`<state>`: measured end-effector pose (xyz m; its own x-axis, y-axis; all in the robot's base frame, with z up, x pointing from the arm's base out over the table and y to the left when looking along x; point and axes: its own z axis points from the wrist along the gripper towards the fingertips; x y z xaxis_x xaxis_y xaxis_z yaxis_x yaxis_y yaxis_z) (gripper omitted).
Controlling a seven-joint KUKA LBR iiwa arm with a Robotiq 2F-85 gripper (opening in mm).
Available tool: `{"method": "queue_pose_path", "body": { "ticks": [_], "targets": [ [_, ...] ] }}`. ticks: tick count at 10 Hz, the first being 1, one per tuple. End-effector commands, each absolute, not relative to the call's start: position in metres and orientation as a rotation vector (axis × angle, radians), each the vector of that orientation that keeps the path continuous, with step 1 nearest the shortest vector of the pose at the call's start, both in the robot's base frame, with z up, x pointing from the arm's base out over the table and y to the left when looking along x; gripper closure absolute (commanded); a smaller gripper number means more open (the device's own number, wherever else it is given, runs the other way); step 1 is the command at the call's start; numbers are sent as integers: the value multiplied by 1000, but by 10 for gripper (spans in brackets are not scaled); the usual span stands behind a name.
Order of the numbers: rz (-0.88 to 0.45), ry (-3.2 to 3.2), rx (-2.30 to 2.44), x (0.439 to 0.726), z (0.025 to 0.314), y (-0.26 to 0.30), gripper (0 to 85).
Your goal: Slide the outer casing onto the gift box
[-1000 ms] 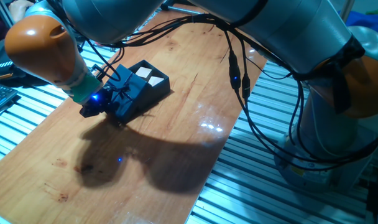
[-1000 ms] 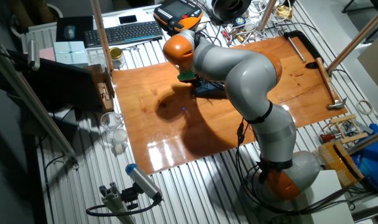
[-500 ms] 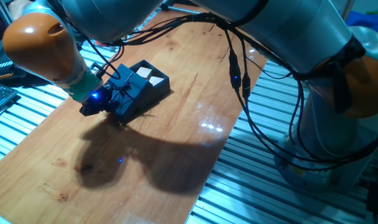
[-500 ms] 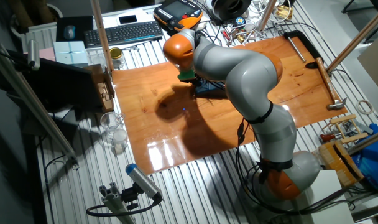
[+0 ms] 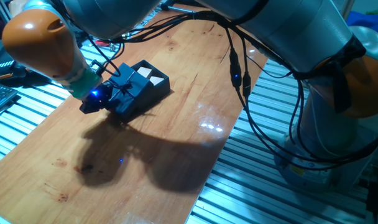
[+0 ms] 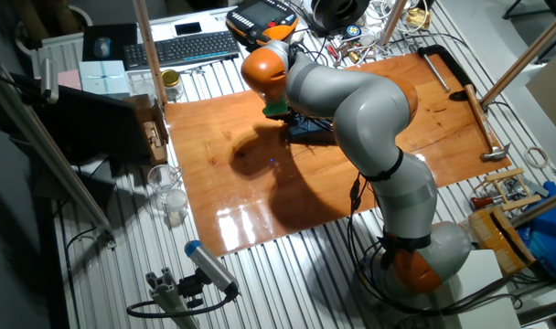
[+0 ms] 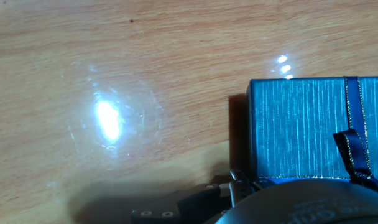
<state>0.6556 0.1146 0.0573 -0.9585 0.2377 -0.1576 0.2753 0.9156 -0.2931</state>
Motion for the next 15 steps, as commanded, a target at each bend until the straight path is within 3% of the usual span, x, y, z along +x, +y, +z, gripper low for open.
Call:
{"method": "queue_pose_path", "body": {
  "ticks": [1,15],
  "targets": [
    [-481,2958,395,656,58,114,850],
    [-481,2979,369,656,73,101,850]
  ]
}}
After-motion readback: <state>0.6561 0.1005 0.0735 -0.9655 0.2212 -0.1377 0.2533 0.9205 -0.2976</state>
